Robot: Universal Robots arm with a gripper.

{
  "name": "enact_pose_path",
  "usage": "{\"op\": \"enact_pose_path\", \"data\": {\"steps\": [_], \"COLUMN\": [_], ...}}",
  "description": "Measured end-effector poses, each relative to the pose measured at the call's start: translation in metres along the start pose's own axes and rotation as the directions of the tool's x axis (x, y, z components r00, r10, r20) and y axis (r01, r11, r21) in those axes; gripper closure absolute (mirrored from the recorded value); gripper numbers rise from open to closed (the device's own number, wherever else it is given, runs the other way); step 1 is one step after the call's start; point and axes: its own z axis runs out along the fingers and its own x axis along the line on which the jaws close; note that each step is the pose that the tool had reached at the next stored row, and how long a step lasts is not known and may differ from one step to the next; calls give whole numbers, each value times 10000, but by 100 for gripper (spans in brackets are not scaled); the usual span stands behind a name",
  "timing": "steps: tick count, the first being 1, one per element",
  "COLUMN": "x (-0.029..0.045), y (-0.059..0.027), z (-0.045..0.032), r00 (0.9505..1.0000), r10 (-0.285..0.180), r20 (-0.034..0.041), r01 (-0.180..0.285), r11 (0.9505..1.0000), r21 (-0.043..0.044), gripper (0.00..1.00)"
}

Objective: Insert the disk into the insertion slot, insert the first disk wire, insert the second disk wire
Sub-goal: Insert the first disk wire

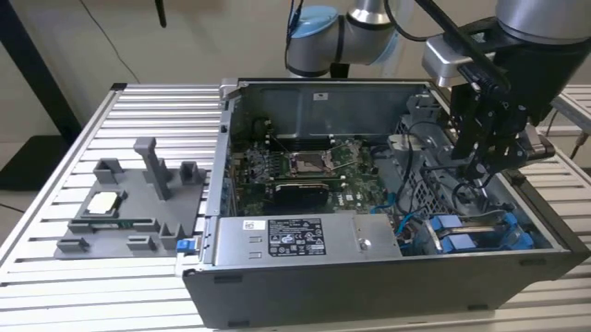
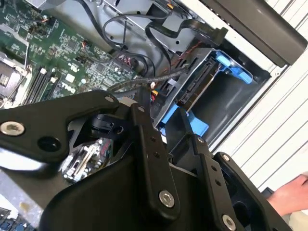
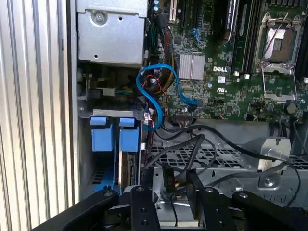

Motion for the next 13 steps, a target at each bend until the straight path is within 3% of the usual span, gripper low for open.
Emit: {"op": "enact_pose_path", "data": {"steps": [4, 6, 8, 13], "x": [2, 2, 3, 14], "y": [7, 8, 8, -8], "z": [49, 49, 50, 74], "r00": [10000, 10000, 10000, 10000], "r10": [-3, -3, -3, -5], "r20": [-4, -6, -5, -26], "r01": [3, 3, 3, 5], "r11": [10000, 10000, 10000, 10000], "r21": [34, 35, 35, 35], "gripper": [62, 74, 80, 81]}}
